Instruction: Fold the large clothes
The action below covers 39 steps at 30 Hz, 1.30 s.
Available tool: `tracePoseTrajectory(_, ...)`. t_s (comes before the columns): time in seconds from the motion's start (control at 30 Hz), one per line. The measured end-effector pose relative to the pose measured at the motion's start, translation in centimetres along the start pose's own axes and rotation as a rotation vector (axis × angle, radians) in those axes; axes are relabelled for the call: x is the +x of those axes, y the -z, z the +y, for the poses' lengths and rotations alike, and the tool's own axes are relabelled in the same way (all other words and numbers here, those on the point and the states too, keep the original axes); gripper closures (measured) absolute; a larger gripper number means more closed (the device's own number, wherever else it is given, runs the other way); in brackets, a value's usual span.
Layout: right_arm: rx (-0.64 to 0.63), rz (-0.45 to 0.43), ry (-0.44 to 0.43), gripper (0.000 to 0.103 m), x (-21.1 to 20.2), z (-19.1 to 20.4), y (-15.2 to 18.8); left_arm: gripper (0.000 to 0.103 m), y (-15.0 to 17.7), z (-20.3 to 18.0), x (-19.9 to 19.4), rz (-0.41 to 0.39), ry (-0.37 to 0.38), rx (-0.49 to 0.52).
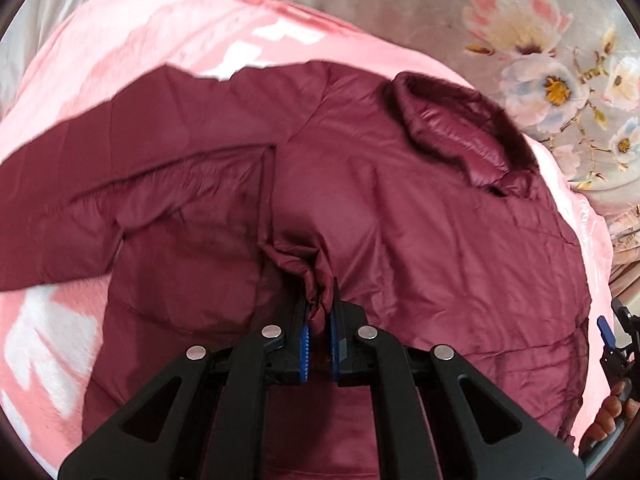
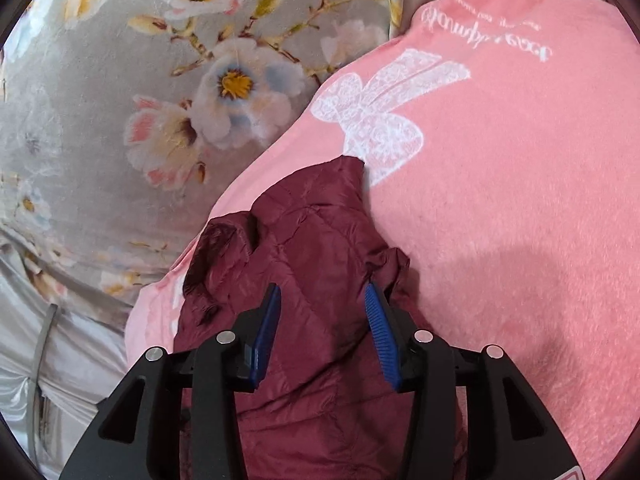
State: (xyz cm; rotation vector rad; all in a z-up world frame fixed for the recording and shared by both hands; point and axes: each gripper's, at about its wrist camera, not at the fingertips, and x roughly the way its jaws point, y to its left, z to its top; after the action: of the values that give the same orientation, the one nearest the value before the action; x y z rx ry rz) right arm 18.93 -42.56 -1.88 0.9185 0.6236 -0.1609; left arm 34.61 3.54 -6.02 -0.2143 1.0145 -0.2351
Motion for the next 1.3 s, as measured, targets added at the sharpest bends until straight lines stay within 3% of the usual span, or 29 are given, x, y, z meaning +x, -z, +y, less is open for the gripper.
tracePoseTrajectory(0.13,0.048,0.139,0.014,0.058,2.9,-1.7,1.0,0.097,0.4,0.2,0.4,-0.018,0.007,0.002)
tracePoseTrajectory(0.27,0.122,0.100,0.000,0.058,4.8,-3.3,-0.6,0.097,0.0,0.0,0.1,-0.024,0.006,0.007)
tracePoseTrajectory(0.3,0.117,0.071,-0.004,0.068,4.8,-3.4,-1.2,0.097,-0.2,0.0,-0.1,-0.030,0.008,0.004)
tracePoseTrajectory(0.33,0.103,0.044,-0.015,0.100,4.6,-3.2,-1.7,0.097,-0.3,0.0,-0.4,-0.037,0.010,0.002)
tracePoseTrajectory(0.43,0.051,-0.034,-0.071,0.100,2.7,-2.3,-2.2,0.097,-0.5,0.2,-0.6,-0.050,0.020,0.008)
tracePoseTrajectory(0.5,-0.035,-0.056,0.004,0.100,2.5,-1.6,-1.6,0.097,0.1,0.2,0.8,-0.023,0.000,0.026)
tracePoseTrajectory(0.57,-0.098,0.018,0.180,0.101,5.0,-2.6,-0.5,0.096,1.0,-0.3,1.0,-0.071,-0.025,0.069)
tracePoseTrajectory(0.67,-0.080,0.049,0.192,0.103,5.5,-3.6,-0.3,0.095,1.2,-0.7,1.0,-0.084,-0.060,0.094)
tracePoseTrajectory(0.73,-0.114,0.051,0.241,0.097,5.0,-2.9,-0.3,0.094,1.2,-0.4,0.7,-0.074,-0.062,0.089)
tracePoseTrajectory(0.8,-0.161,0.028,0.307,0.088,3.4,-1.5,0.1,0.082,1.5,-0.2,-0.5,-0.064,-0.089,0.090)
tracePoseTrajectory(0.9,-0.277,-0.049,0.376,0.088,0.7,1.1,1.1,0.061,1.8,-0.5,-3.4,-0.096,-0.160,0.131)
tracePoseTrajectory(0.97,-0.358,-0.060,0.327,0.088,-0.3,4.2,1.9,0.060,1.4,-1.3,-4.8,-0.115,-0.168,0.143)
tracePoseTrajectory(1.03,-0.422,-0.033,0.267,0.088,-0.1,6.9,3.1,0.057,0.4,-2.9,-6.1,-0.139,-0.129,0.145)
tracePoseTrajectory(1.1,-0.511,0.014,0.199,0.088,1.3,10.3,5.0,0.049,-0.5,-4.9,-6.4,-0.144,-0.074,0.150)
tracePoseTrajectory(1.17,-0.590,0.047,0.185,0.087,3.1,12.6,7.0,0.048,-0.9,-6.9,-5.1,-0.131,-0.037,0.174)
tracePoseTrajectory(1.3,-0.703,0.147,0.207,0.087,7.9,14.0,10.9,0.049,0.0,-8.0,-0.3,-0.056,-0.086,0.194)
